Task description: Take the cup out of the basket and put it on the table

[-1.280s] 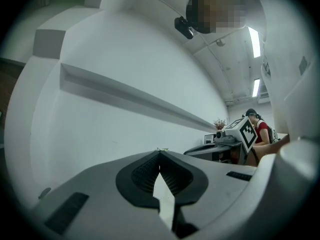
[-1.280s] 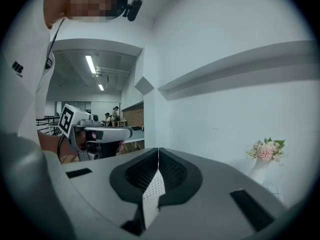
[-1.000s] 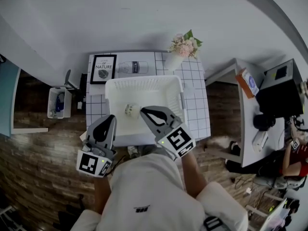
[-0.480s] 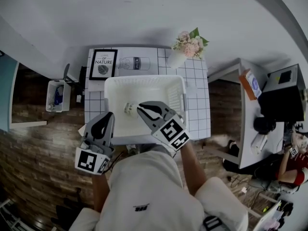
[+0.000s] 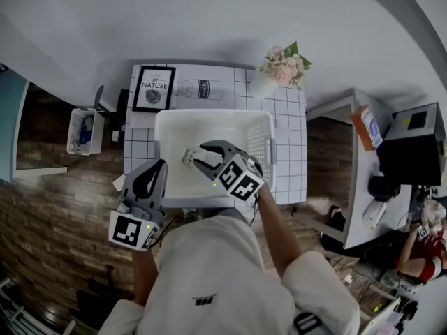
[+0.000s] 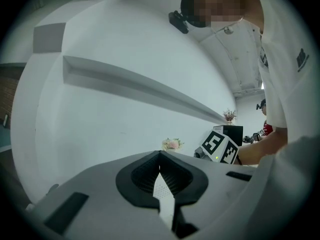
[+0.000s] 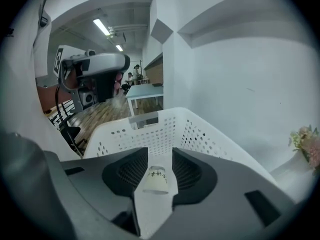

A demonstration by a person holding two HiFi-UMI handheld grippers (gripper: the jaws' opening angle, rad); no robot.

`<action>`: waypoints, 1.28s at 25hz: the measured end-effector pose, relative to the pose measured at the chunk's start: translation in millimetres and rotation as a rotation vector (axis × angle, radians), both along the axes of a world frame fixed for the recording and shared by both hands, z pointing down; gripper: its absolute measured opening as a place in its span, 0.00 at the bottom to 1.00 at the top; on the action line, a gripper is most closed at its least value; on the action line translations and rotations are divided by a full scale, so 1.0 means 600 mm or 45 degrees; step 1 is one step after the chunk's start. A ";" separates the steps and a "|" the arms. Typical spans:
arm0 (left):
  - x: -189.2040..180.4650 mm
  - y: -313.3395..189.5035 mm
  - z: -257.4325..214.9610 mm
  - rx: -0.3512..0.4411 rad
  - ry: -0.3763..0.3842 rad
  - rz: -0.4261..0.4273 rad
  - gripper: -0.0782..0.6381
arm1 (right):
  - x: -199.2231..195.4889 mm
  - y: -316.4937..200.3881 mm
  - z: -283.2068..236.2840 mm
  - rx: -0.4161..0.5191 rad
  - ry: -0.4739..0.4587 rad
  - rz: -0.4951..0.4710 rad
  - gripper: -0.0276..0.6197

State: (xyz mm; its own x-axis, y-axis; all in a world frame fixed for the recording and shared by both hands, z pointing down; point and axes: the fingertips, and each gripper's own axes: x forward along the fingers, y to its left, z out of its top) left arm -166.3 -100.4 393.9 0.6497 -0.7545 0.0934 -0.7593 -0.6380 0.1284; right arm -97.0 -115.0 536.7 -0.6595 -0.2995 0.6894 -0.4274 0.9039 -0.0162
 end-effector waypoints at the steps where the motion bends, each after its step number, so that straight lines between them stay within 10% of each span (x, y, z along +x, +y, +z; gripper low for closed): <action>1: -0.001 -0.001 0.001 -0.002 -0.002 -0.003 0.12 | -0.001 -0.002 0.010 -0.009 0.017 -0.011 0.26; 32: 0.018 -0.006 0.037 -0.076 -0.106 0.009 0.12 | -0.010 0.006 0.244 -0.381 0.403 -0.234 0.47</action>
State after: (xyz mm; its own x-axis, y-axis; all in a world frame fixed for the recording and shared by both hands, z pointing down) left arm -155.6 -103.9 416.3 0.6433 -0.7413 0.1914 -0.7643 -0.6366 0.1030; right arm -102.7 -111.3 683.4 -0.4266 0.0450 0.9033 -0.2868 0.9405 -0.1823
